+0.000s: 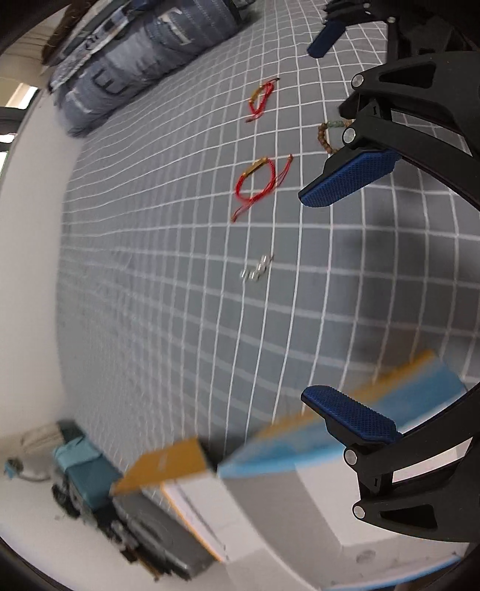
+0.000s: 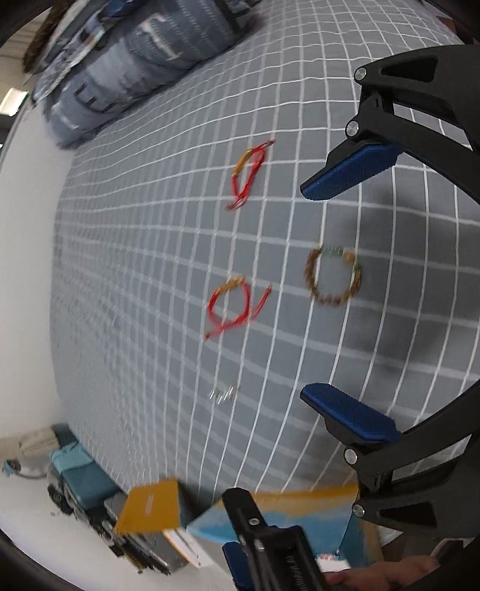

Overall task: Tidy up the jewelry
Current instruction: 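Withdraw both tools from the box back toward the bed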

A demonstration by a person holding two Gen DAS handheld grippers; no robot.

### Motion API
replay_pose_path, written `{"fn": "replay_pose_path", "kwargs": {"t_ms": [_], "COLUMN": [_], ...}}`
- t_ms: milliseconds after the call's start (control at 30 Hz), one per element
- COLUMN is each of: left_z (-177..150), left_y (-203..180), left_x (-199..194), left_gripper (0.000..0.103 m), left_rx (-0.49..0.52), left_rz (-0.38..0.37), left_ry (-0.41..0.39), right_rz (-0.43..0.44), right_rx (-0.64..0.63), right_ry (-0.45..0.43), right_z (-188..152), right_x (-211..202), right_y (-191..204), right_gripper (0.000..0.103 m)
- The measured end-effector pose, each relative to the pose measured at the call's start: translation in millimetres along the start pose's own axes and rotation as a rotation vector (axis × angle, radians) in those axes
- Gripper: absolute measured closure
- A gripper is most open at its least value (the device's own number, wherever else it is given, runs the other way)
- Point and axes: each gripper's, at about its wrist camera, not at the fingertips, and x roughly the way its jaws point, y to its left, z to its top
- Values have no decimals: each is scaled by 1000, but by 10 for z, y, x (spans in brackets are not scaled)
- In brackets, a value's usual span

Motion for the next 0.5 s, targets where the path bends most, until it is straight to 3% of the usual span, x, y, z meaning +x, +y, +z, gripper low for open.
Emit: {"fn": "replay_pose_path", "kwargs": {"t_ms": [233, 500], "left_z": [145, 250], "left_y": [-287, -248], "left_x": [649, 1231], "left_gripper": [7, 8], "left_rx": [25, 0], "left_rz": [26, 72], "left_ry": [23, 53], "right_rz": [10, 2], "right_rx": [42, 25], "right_ry": [59, 119], "right_z": [-168, -249], "right_x": [442, 842], "right_y": [-296, -429], "right_gripper": [8, 8]}}
